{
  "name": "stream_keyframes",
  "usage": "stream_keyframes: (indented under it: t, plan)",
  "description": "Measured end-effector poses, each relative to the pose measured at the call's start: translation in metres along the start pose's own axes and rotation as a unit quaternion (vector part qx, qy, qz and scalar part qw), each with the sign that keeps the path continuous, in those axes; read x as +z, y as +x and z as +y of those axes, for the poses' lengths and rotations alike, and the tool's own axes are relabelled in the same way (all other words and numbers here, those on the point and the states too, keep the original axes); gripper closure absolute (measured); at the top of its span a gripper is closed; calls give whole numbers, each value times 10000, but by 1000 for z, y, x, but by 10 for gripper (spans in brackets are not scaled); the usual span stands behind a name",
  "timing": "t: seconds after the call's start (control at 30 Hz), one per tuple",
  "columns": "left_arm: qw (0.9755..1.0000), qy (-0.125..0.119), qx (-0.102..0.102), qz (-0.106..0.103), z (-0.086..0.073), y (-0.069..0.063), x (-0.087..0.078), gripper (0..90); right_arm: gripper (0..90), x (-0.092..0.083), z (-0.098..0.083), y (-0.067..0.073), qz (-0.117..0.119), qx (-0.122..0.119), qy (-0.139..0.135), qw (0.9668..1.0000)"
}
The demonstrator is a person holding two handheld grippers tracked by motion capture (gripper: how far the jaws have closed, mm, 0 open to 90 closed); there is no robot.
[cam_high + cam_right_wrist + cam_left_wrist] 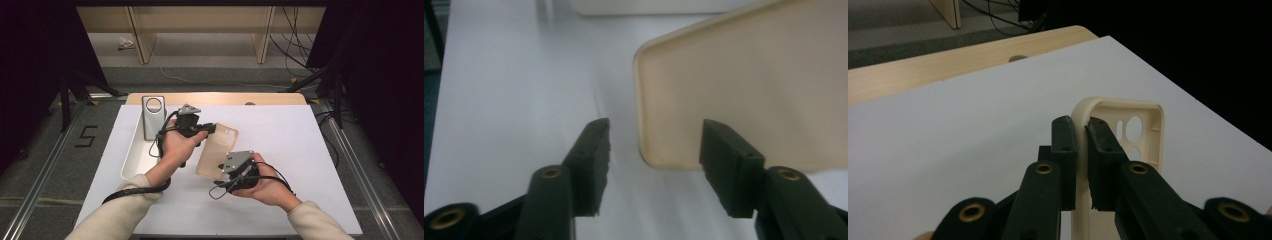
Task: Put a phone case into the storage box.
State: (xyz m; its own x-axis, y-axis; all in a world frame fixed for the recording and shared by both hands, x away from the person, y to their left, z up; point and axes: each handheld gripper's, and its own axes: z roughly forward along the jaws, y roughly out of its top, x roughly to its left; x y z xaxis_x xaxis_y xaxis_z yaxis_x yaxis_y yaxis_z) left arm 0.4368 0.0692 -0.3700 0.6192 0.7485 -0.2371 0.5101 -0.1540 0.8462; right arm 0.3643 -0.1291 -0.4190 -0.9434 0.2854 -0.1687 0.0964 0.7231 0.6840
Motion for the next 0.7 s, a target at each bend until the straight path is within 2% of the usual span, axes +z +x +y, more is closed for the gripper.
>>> stream_keyframes:
  t: [0.13, 0.4, 0.7]
  plan:
    - [9998, -176, 63, 46, -1, 4, -6, 832, 323, -5, -3, -4, -265, 271, -221, 9990]
    - [9993, -353, 110, 82, -2, 10, -15, 831, 226, -15, -11, -12, -523, 661, -481, 9953]
    - [9985, -498, 199, 112, -3, 13, -22, 831, 196, -20, -19, -18, -743, 931, -617, 9910]
